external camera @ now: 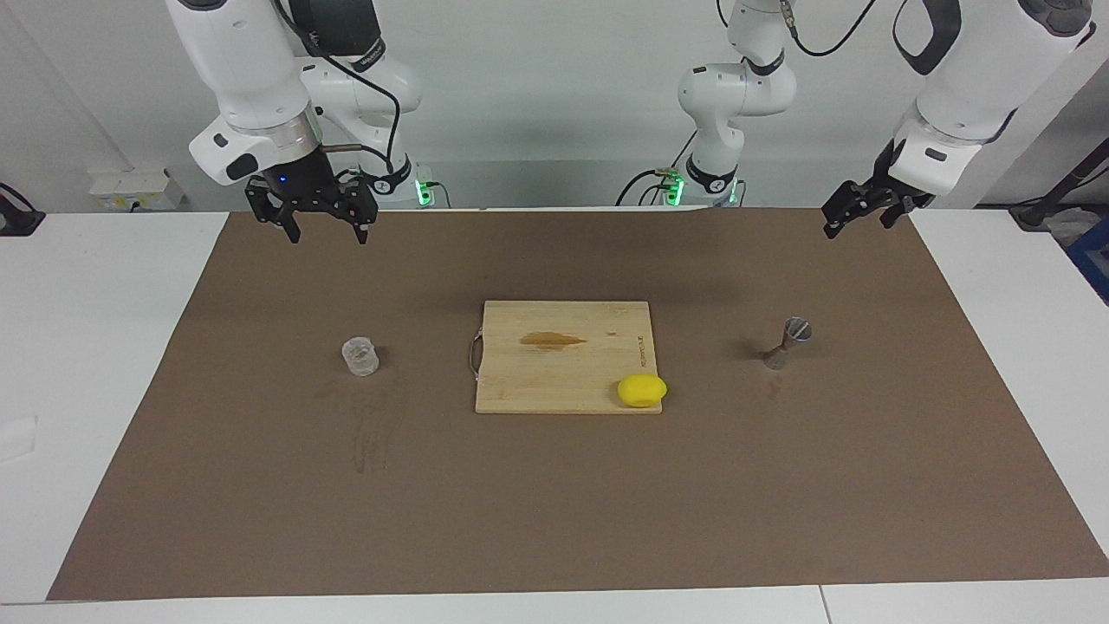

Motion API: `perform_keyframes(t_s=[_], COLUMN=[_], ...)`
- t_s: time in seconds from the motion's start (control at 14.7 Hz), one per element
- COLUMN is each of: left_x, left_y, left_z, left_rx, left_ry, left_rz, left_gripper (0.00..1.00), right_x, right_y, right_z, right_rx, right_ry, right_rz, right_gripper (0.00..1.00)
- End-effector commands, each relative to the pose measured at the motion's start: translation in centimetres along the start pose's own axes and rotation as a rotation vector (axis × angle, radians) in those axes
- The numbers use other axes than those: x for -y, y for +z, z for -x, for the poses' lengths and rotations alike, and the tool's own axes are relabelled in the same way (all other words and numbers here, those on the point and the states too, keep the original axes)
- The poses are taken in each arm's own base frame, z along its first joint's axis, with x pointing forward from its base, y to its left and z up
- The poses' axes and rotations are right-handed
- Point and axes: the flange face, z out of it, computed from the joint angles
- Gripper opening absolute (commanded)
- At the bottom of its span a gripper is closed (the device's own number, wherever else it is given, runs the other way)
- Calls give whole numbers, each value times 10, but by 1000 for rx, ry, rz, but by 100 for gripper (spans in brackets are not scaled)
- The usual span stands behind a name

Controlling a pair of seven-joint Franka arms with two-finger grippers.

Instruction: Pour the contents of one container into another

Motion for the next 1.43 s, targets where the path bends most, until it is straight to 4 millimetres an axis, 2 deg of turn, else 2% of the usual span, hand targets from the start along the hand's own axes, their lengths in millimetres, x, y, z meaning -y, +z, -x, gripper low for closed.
perform_keyframes(t_s=[0.0, 0.41, 0.82, 0.95, 1.16, 1.36], left_x=[3, 2, -7, -3, 10, 7], left_y=[-4, -4, 2, 11, 47, 59], left_z=[1, 1, -9, -14, -14, -24], left_rx=[-9, -8, -76, -142, -280, -324], left_ry=[9, 9, 13, 9, -21, -21], left_rz=[-4, -4, 6, 18, 42, 49], left_gripper=[100, 100, 100, 100, 100, 100], right_x=[-4, -4, -4, -4, -4, -4], right_y=[-2, -2, -2, -2, -2, -2], right_z=[6, 6, 6, 6, 6, 6], right_rx=[4, 4, 4, 4, 4, 4], right_ry=[-13, -13, -13, -13, -13, -13], right_rz=[-26, -28, -28, -26, -28, -28], right_gripper=[100, 100, 100, 100, 100, 100])
